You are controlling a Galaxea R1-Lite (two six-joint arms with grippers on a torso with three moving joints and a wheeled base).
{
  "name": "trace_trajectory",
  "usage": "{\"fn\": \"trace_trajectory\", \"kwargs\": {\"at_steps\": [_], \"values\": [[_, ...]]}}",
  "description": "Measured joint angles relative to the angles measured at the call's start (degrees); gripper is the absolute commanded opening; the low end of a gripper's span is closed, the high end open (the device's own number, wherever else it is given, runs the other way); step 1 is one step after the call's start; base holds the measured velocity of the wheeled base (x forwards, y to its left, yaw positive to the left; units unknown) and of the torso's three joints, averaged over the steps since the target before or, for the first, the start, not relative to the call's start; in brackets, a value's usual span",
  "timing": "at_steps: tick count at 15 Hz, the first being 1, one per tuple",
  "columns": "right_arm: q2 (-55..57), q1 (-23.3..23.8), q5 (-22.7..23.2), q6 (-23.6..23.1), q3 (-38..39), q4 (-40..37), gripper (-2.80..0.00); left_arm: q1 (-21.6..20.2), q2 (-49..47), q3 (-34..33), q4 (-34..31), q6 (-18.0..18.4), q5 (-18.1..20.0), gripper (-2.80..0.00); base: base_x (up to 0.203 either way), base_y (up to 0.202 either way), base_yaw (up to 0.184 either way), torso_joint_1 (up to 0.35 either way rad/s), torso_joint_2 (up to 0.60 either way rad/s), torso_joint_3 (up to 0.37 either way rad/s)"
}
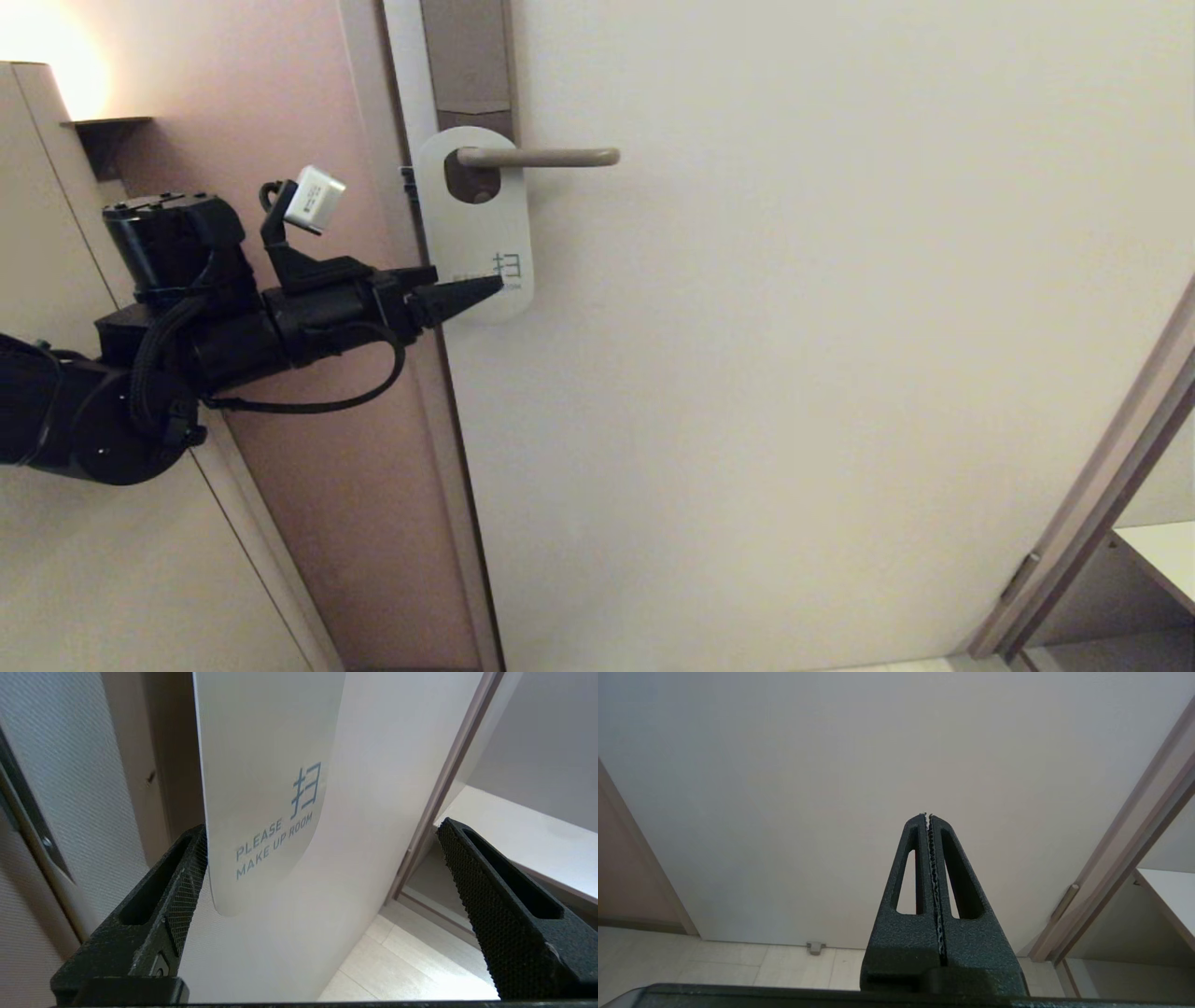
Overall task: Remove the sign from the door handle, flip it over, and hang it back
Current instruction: Take down the sign
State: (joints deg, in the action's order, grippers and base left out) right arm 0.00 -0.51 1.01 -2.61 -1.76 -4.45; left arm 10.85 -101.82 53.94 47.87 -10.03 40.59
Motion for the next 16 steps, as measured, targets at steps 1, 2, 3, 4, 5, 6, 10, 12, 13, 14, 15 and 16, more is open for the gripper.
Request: {"fn": "trace_trajectory", "kwargs": {"at_steps": [1,2,3,4,5,6,10,12,13,14,15,16], "values": [[0.00,0.00,0.01,0.09,0.00,0.01,-2.80,0.01,-0.28,0.07,0.02,0.00,-0.02,0.00,0.000,0.000,0.000,0.000,0.00,0.000],[0.00,0.00,0.00,0.05,0.00,-0.01,-2.80,0.09,-0.56,0.10,0.05,0.00,-0.02,0.00,0.000,0.000,0.000,0.000,0.00,0.000],[0.00,0.00,0.02,0.00,0.00,0.01,-2.80,0.15,-0.71,0.13,0.05,-0.05,-0.04,0.00,0.000,0.000,0.000,0.000,0.00,0.000],[0.00,0.00,0.02,0.05,0.00,-0.01,-2.80,0.46,-0.72,0.13,0.11,-0.14,-0.02,0.00,0.000,0.000,0.000,0.000,0.00,0.000],[0.00,0.00,0.00,0.07,0.00,-0.01,-2.80,0.68,-0.66,0.13,0.13,-0.16,-0.04,0.00,0.000,0.000,0.000,0.000,0.00,0.000],[0.00,0.00,0.00,0.09,0.00,-0.01,-2.80,0.94,-0.50,0.13,0.13,-0.19,-0.02,0.00,0.000,0.000,0.000,0.000,0.00,0.000],[0.00,0.00,0.02,0.07,0.00,-0.01,-2.80,1.56,0.78,0.05,0.03,-0.52,-0.02,0.00,0.000,0.000,0.000,0.000,0.00,0.000],[0.00,0.00,0.02,0.08,0.00,-0.01,-2.80,1.66,1.59,-0.09,0.00,-0.52,-0.02,0.00,0.000,0.000,0.000,0.000,0.00,0.000],[0.00,0.00,0.02,0.05,0.00,-0.01,-2.80,1.71,1.98,-0.15,0.01,-0.52,-0.01,0.00,0.000,0.000,0.000,0.000,0.00,0.000],[0.00,0.00,0.02,0.05,0.00,0.00,-2.80,1.74,2.34,-0.15,0.00,-0.57,-0.02,0.00,0.000,0.000,0.000,0.000,0.00,0.000],[0.00,0.00,0.00,0.05,0.00,-0.01,-2.80,1.93,2.72,-0.17,-0.02,-0.60,-0.01,0.00,0.000,0.000,0.000,0.000,0.00,0.000],[0.00,0.00,0.00,0.05,0.00,-0.01,-2.80,2.08,3.04,-0.22,-0.09,-0.60,0.04,0.00,0.000,0.000,0.000,0.000,0.00,0.000]]}}
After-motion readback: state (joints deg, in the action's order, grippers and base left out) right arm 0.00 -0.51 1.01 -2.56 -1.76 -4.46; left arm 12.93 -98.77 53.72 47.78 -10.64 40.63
